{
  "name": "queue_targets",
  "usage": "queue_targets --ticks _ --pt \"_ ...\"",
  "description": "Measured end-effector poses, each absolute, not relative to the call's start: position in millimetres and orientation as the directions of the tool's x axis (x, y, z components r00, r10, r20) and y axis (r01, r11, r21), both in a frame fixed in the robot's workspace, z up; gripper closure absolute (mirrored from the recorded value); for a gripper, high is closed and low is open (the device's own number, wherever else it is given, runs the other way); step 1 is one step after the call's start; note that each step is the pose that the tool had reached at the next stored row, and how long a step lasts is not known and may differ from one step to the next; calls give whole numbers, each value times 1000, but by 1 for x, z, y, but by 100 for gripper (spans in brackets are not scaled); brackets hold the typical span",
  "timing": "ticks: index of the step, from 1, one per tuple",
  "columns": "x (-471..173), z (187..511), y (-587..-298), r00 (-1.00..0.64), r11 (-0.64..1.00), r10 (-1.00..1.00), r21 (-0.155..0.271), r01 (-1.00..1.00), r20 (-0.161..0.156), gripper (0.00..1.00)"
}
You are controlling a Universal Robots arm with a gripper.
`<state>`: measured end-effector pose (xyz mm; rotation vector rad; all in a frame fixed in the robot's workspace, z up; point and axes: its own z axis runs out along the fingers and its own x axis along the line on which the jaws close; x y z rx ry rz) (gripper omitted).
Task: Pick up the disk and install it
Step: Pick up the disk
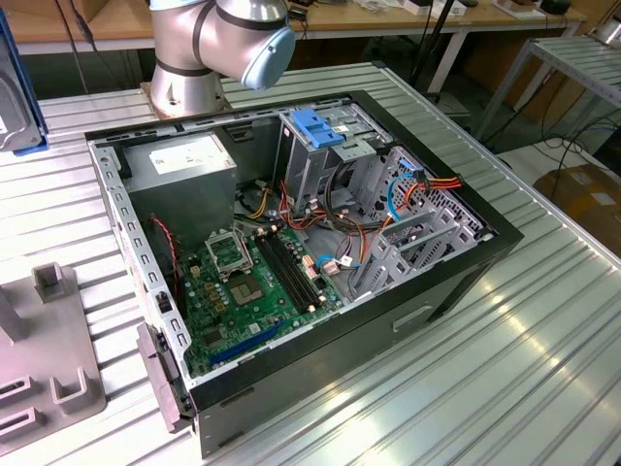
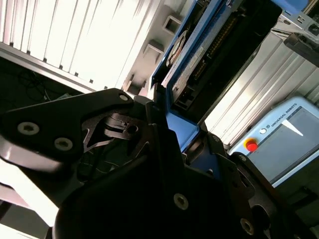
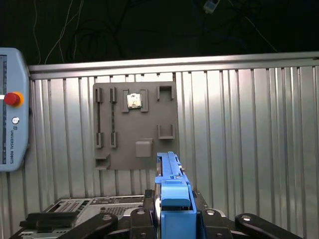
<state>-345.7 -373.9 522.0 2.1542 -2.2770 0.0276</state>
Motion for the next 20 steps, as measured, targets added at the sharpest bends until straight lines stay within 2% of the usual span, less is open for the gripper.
queue_targets --ticks 20 --pt "-321 521 -384 -55 55 -998 -8 -998 17 63"
